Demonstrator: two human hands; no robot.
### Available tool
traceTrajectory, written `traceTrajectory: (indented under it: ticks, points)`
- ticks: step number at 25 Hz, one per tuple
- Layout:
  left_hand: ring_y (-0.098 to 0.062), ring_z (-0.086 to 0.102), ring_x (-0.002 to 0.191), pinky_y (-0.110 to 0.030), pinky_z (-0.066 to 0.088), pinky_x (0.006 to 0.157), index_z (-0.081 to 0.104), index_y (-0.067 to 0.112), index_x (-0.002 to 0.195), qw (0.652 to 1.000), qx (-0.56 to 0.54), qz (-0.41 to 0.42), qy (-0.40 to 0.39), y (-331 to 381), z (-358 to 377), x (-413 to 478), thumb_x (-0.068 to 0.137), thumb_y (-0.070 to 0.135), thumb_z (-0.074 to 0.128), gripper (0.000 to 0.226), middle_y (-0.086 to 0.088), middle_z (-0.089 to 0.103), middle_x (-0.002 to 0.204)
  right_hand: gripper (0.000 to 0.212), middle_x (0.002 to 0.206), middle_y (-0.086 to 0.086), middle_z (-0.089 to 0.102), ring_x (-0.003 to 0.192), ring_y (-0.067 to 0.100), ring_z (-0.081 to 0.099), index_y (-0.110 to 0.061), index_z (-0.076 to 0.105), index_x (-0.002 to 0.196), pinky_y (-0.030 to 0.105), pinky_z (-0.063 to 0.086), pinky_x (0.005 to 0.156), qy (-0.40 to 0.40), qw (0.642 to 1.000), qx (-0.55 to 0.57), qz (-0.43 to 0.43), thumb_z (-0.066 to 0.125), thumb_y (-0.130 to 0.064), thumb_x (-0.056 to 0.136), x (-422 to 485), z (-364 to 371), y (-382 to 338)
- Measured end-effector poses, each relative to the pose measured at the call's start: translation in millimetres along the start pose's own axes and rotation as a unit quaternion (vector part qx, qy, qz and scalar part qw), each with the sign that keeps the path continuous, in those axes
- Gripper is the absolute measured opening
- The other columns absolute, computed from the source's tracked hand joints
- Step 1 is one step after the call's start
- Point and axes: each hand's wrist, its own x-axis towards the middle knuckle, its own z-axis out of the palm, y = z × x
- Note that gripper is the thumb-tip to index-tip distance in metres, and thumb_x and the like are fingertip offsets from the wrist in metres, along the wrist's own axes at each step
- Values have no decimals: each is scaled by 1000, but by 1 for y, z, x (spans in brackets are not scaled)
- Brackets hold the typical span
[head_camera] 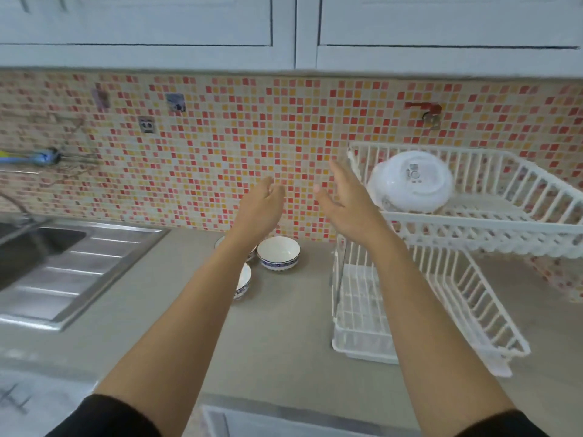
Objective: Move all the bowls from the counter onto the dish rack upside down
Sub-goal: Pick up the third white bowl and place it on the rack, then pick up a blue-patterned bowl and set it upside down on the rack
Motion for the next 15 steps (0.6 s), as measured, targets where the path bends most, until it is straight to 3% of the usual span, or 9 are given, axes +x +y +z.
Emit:
traceTrajectory:
  ticks: [7, 15]
  points:
    - [-33, 42, 132, -35, 34, 104, 41, -4, 137, 982, 132, -127, -42, -140, -20, -9, 101, 21, 34, 45, -23, 45, 143, 66, 162, 7, 8, 150, 21, 6, -11, 10, 152, 38, 11, 120, -99, 992, -16, 70, 35, -41, 98, -10, 132, 9]
    - [-38, 47, 119, -36, 39, 92, 47, -8, 122, 955, 150, -252, -31, -252, -17, 8, 97, 17, 38, 36, -28, 52, 127, 68, 159, 12, 18, 148, 23, 14, -4, 13, 150, 34, 15, 118, -158, 972, 40, 171, 42, -34, 98, 5, 235, 56]
